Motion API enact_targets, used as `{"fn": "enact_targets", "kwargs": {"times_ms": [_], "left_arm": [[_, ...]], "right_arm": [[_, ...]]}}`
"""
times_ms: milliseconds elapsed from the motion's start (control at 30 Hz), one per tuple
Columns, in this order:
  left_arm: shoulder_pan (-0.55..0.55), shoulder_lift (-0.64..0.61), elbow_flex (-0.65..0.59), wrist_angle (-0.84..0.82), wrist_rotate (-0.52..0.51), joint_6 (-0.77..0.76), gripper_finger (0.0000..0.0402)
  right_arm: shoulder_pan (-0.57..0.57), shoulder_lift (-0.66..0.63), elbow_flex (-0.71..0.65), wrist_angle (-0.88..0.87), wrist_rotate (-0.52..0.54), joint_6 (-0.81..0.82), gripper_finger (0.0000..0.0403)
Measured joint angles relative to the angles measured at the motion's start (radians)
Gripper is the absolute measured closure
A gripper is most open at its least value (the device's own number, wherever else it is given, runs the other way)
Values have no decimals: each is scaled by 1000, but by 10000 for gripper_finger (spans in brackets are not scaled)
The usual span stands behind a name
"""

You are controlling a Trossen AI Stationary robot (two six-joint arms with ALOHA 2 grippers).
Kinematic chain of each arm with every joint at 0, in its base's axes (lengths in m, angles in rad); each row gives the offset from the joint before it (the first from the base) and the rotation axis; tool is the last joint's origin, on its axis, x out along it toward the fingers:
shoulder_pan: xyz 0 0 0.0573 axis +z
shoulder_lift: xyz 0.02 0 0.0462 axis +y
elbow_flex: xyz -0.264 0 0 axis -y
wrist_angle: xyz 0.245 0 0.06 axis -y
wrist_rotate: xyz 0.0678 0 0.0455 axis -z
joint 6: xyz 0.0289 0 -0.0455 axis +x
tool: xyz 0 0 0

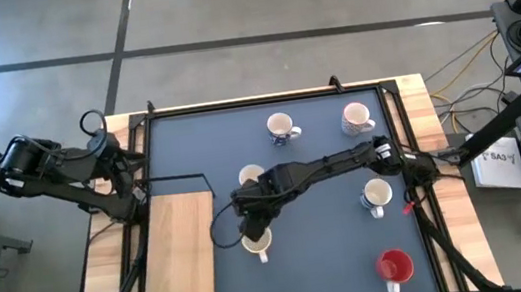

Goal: Place coffee mugs
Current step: Adjust the patterned red mug

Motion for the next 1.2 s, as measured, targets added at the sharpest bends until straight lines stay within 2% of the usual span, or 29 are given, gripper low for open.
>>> {"fn": "enact_targets", "kwargs": {"times_ms": [200,467,567,767,867,1200], "left_arm": [[0,0,0,0,0,0,333],[0,0,0,0,1,16,333],[0,0,0,0,1,17,333],[0,0,0,0,1,18,333],[0,0,0,0,1,18,333],[0,0,0,0,0,22,333]], "right_arm": [[-43,-2,0,0,19,-265,331],[-67,-2,0,0,188,-602,332],[-73,-2,-2,0,198,-695,332],[-90,4,-10,3,191,-780,332],[-98,4,-11,4,146,-815,329],[-114,4,-35,39,140,-879,267]]}}
